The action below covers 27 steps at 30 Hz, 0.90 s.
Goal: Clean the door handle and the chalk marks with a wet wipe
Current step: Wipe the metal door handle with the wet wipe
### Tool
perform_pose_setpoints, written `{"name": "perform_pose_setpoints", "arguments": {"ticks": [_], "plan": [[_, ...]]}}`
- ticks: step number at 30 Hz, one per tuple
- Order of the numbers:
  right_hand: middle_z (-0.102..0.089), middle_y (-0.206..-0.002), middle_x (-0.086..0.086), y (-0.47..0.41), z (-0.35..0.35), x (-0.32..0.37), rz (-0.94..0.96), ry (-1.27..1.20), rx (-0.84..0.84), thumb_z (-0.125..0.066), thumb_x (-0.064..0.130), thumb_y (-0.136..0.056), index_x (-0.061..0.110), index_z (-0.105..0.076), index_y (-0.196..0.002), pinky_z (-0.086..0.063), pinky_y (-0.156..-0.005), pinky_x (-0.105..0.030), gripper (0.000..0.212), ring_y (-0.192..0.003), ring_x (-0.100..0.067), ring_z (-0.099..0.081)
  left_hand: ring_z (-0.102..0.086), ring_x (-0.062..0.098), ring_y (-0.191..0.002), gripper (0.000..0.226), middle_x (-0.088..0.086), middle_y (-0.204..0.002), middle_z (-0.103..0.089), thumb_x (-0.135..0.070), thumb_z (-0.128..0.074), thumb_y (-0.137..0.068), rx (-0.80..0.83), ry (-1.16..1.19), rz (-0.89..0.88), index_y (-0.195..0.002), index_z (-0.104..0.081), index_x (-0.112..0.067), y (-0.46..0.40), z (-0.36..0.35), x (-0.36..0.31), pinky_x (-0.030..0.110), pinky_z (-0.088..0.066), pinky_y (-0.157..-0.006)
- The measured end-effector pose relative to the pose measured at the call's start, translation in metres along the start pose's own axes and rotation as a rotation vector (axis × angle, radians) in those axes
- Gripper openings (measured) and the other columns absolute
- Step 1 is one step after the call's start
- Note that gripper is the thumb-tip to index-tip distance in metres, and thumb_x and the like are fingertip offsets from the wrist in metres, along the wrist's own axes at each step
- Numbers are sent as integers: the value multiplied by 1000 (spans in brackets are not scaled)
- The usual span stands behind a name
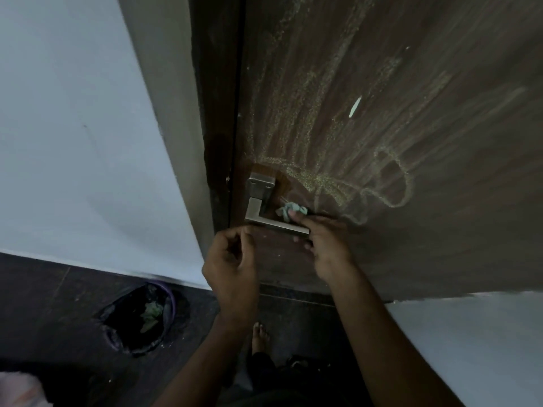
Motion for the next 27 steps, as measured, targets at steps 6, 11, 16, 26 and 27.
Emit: {"name": "perform_pose_setpoints", "arguments": {"ticks": [6, 11, 16, 26, 27], "plan": [[-75, -63, 2, 1, -7, -18, -170, -74, -13, -79, 25, -84, 14, -77, -79, -46, -39, -14, 13, -50, -6, -69, -64, 0, -93, 12, -8, -100, -68, -29, -67, -96, 219, -103, -296, -104, -73, -21, 6, -23, -29, 9, -44, -81], [-78, -101, -10, 2, -10, -1, -61, -65, 60, -80, 25, -82, 10, -78, -104, -59, -86, -38, 27, -91, -28, -74, -65, 14, -102, 22, -1, -112, -66, -18, -72, -94, 302, -150, -409, -115, -74, -15, 2, -37, -46, 33, -56, -84], [-73, -73, -3, 6, -6, -13, -168, -42, -20, -72, 21, -90, 14, -73, -82, -49, -52, -23, 11, -63, -16, -66, -64, 18, -94, 20, 3, -106, -70, -14, -73, -92, 303, -233, -508, -112, -77, -13, -3, -40, -61, 28, -54, -80], [-73, -76, -2, -3, 11, -42, -156, -54, -121, -62, 9, -95, 14, -69, -88, -37, -48, -19, 11, -55, -7, -58, -62, 20, -90, 16, 5, -98, -72, -10, -78, -87, 423, -314, -608, -103, -80, -9, -15, -50, -75, 24, -50, -80], [-71, -70, -1, -3, 14, -46, -133, -127, -172, -65, 6, -93, 13, -68, -83, -39, -46, -18, 13, -53, -6, -58, -63, 21, -91, 17, 5, -99, -72, -9, -78, -87, 431, -314, -599, -104, -80, -9, -15, -48, -73, 28, -52, -80]]}}
Point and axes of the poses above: each hand's wrist, its own y-axis away from the middle knuckle, its own z-axis out of the back of the hand, x = y × z, the point moved 9 cm from there along -y, towards the middle knuckle
